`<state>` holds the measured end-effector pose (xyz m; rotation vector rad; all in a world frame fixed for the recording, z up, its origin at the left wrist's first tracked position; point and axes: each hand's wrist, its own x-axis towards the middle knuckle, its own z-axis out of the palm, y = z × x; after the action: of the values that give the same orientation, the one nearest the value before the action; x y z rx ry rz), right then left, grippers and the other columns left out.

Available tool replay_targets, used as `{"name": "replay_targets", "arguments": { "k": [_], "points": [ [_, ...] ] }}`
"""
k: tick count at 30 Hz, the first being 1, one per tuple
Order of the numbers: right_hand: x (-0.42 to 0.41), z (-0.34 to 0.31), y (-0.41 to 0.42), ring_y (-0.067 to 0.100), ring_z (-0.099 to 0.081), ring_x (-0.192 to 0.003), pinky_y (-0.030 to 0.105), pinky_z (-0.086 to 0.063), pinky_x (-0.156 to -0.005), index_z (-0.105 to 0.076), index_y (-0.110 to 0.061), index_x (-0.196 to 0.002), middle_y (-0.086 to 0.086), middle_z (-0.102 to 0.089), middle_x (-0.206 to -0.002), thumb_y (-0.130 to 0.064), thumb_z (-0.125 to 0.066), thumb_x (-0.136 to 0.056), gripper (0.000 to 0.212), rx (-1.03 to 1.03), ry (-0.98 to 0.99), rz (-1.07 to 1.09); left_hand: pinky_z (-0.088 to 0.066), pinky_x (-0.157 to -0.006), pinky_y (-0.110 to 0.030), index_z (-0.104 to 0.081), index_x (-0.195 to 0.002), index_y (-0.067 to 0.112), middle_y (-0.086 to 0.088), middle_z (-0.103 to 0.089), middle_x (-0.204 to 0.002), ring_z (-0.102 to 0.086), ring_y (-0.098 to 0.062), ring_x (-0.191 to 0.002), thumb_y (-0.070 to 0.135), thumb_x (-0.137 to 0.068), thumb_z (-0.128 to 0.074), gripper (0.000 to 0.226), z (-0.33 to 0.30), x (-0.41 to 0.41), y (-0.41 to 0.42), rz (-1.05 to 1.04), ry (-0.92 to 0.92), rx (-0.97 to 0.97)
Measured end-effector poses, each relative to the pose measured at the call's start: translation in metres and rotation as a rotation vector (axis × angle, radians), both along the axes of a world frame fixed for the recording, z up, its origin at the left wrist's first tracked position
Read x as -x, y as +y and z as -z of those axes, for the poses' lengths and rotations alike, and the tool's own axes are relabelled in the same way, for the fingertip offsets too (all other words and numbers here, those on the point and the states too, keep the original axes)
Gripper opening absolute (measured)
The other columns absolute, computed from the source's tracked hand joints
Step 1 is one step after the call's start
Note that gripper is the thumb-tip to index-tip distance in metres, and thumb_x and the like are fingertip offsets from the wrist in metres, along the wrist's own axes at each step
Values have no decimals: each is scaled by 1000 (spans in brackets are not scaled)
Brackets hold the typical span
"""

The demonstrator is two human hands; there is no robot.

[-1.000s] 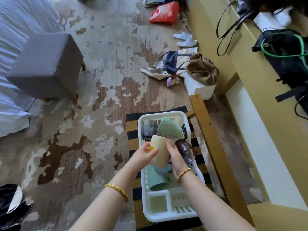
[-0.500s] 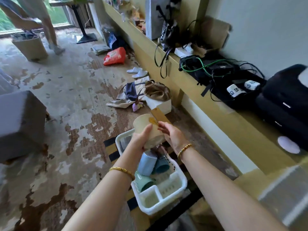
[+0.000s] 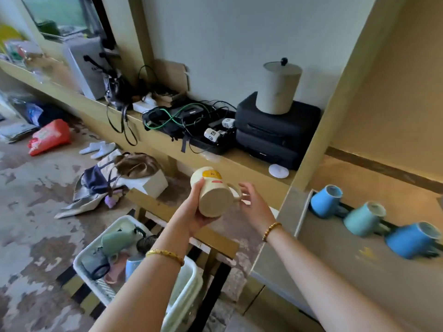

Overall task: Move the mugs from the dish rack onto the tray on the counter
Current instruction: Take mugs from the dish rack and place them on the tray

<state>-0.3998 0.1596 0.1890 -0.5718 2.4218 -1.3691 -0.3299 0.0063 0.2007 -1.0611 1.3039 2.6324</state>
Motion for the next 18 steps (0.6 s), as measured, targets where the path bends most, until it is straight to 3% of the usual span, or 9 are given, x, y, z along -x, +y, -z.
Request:
{"name": "replay_targets", "arguments": {
  "k": [4, 7, 10, 13, 18],
  "points": [
    [15, -1, 78, 20, -49, -118, 23, -39, -95, -53, -16, -124, 4, -48, -130, -10, -53, -89, 36, -242, 207, -3, -57, -62, -37, -53, -112, 16, -14, -70, -93, -70, -24, -79, 61, -77, -59, 58, -1, 28, 71, 182, -11, 35],
    [20, -1, 134, 23, -43, -128, 32, -39, -105, -46, -14, -132, 8, -43, -140, -18, -52, -91, 42, -392, 287, -88, -57, -60, -36, -55, -115, 15, -12, -72, -89, -71, -22, -76, 61, -76, -61, 61, 3, 43, 124, 272, -43, 51],
    [20, -3, 183, 5, -56, -113, 17, -45, -93, -53, -29, -123, 4, -55, -132, -26, -43, -95, 30, -398, 273, -133, -58, -63, -40, -51, -121, 14, -15, -68, -99, -68, -26, -85, 61, -77, -60, 65, 10, 55, 170, 313, -115, 36],
    [25, 3, 226, 21, -53, -117, 33, -44, -95, -51, -25, -127, 7, -56, -128, -32, -46, -95, 34, -475, 292, -157, -55, -74, -45, -47, -124, 16, -17, -63, -106, -63, -30, -95, 61, -79, -57, 64, 17, 67, 213, 294, -163, -34],
    [35, 18, 275, 24, -57, -113, 32, -44, -87, -59, -18, -116, 7, -61, -122, -26, -48, -95, 25, -522, 201, -89, -48, -83, -51, -44, -129, 18, -18, -54, -121, -55, -34, -108, 51, -91, -44, 51, 13, 87, 266, 355, -171, 35]
  ]
}}
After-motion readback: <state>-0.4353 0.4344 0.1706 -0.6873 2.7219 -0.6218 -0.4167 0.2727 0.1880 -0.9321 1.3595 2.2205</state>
